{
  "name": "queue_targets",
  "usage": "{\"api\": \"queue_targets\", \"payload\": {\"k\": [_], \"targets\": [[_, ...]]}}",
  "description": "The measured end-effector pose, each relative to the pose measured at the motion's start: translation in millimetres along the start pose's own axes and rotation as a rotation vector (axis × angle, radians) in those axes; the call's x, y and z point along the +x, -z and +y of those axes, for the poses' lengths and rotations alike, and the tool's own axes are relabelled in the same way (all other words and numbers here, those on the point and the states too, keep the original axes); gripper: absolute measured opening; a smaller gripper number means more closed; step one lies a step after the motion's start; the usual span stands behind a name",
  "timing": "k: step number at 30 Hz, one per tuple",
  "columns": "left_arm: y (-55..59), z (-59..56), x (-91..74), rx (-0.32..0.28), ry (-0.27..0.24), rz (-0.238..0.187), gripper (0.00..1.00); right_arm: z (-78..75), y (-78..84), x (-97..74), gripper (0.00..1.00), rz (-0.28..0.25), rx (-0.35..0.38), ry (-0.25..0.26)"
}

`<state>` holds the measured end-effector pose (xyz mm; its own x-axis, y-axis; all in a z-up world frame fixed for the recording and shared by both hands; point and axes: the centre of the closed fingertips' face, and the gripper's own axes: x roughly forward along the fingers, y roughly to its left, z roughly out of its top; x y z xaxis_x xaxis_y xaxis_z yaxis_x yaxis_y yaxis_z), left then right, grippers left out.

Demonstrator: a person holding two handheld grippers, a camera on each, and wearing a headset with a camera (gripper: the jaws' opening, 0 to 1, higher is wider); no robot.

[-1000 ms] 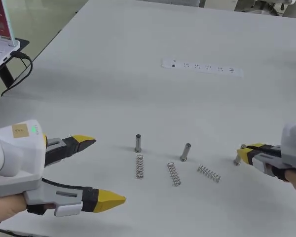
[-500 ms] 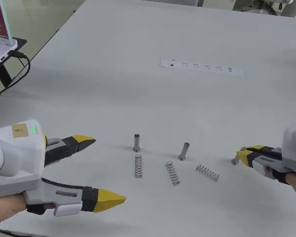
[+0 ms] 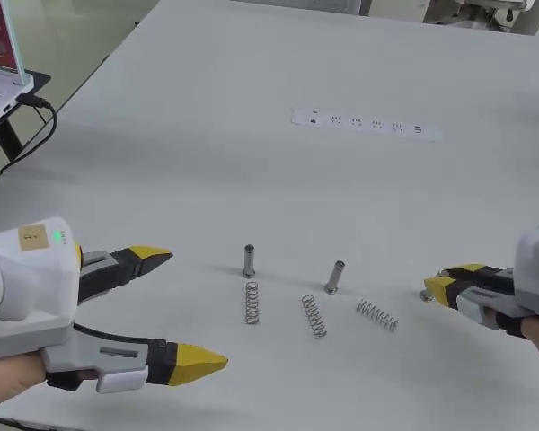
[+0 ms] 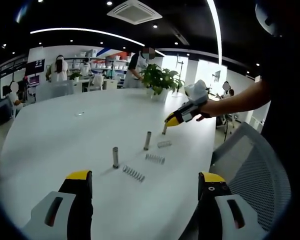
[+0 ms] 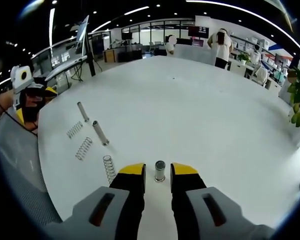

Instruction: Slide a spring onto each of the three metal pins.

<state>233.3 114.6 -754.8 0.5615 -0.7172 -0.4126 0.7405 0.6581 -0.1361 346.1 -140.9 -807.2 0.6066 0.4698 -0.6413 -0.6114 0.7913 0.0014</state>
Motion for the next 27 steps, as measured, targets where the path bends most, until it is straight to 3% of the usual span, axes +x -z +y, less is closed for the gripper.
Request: {"api": "queue_targets", "payload": {"k": [27], "targets": [[0.0,-7.8,-1.5,-0.006,-0.001,-0.004,0.85,7.7,2.2,-20.1,0.39,-0.04,0.029,-0.027]]}}
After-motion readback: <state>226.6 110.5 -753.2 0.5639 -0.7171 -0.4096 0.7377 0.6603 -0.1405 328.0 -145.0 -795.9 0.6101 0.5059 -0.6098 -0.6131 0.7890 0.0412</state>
